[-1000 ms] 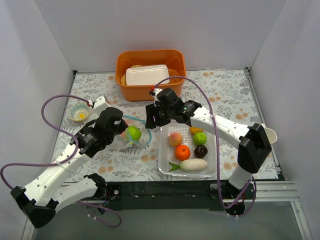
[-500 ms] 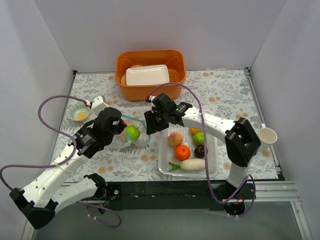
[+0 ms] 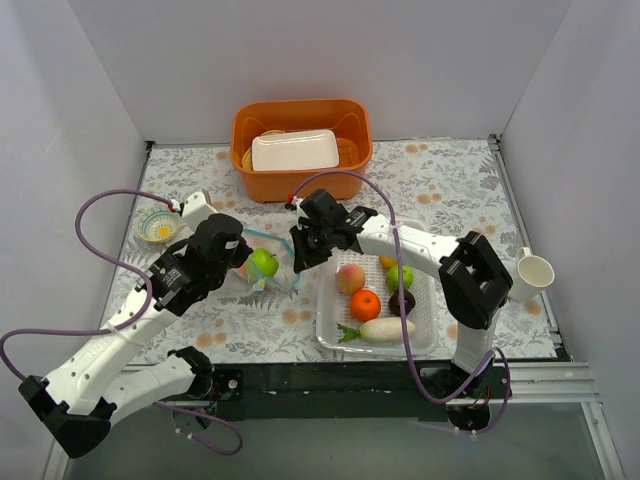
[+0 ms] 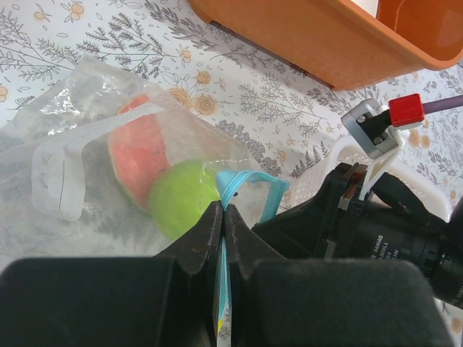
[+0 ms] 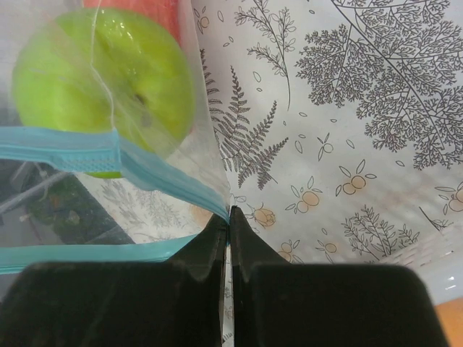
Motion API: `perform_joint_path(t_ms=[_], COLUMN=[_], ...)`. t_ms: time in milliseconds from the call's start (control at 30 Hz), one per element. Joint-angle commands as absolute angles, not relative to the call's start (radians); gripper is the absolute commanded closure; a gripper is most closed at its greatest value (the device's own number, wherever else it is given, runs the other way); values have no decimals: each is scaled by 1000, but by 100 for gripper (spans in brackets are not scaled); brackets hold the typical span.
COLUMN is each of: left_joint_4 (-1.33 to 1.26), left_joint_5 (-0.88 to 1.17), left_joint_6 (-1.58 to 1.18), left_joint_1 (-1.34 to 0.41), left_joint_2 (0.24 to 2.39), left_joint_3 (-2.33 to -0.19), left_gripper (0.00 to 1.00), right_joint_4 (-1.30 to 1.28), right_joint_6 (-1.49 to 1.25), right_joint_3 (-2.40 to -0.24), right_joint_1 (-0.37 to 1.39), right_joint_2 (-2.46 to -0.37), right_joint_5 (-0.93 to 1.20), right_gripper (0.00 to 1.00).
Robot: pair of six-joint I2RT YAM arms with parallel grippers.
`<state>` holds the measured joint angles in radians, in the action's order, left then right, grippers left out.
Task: Place the food in the zip-top bag and seal the zipper
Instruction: Adjust the zipper food storage bag at the center of the board.
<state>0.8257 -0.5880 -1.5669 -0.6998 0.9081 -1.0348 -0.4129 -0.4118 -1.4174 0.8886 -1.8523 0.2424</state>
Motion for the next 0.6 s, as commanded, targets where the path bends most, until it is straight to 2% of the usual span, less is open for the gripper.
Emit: perform_joint_path(t_ms=[0, 267, 433, 567], left_joint_4=[842, 928, 979, 1067], left_joint_5=[-626, -728, -762, -710], left_joint_6=[-1560, -1503, -1450, -1491], left_joint_1=[-703, -703, -703, -703], left_joint_2=[911, 922, 948, 1031], left_joint_3=[-1068, -1287, -1353, -1359], left_gripper=[100, 100, 100, 100], right_joint_4=[-387, -422, -512, -473], right_joint_6=[-414, -388, -390, -434], right_joint_3=[-1468, -1750, -1895, -1839], right_joint_1=[887, 888, 884, 874], right_joint_2=[-1760, -1700, -1765, -1790], right_joint_5=[259, 279, 264, 307], right_gripper=[95, 95, 94, 93])
